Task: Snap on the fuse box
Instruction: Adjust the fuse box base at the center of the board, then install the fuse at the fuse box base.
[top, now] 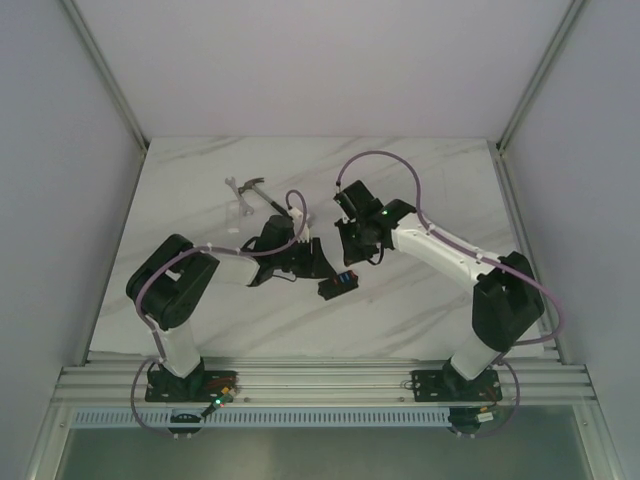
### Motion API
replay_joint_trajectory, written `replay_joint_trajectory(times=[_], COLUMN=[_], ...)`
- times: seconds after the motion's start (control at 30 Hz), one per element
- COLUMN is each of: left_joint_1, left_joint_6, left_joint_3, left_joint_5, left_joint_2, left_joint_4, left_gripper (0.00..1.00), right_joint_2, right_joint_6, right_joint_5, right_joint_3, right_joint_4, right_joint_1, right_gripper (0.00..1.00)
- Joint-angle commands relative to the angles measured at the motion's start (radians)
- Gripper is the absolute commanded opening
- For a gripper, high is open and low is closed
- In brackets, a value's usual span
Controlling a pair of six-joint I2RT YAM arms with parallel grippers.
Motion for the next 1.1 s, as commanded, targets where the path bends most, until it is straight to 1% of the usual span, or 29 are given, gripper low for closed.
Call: replay_joint_trajectory(times=[0.0,0.13,0.23,0.47,0.67,0.8,1.03,1.07], left_joint_1=[-0.019,-0.018,0.001,0.092,0.154,0.167,0.172,0.171], left_joint_6=[-0.002,-0.023,-0.051,-0.130,-0.223,-0.248,-0.267,-0.266], left_joint_3=[-0.039,-0.054,-0.084,-0.213,-0.320,-0.375,-0.420,-0.423], left_joint_5=[0.029,0.020,-0.009,-0.090,-0.129,-0.161,-0.222,-0.233], left_joint_2=[-0.010,-0.007,-0.046,-0.196,-0.289,-0.333,-0.397,-0.433], left_joint_4=[0.006,0.027,0.051,0.059,0.064,0.067,0.043,0.032], left_gripper=[0.48,0.49,0.58,0.71,0.73,0.79,0.90,0.92], right_joint_2=[0.023,0.047,0.072,0.143,0.214,0.253,0.314,0.320], right_joint_6=[-0.014,-0.030,-0.037,-0.033,-0.042,-0.052,-0.060,-0.060], right_joint_5=[-0.064,-0.073,-0.056,0.017,0.061,0.096,0.123,0.127], right_joint_3=[0.040,0.051,0.085,0.170,0.222,0.248,0.313,0.320], right_joint_4=[-0.057,-0.075,-0.106,-0.205,-0.262,-0.298,-0.329,-0.329], right_joint_1=[0.008,0.033,0.058,0.127,0.177,0.191,0.208,0.212], right_gripper=[0.00,0.00,0.00,0.00,0.00,0.00,0.00,0.00])
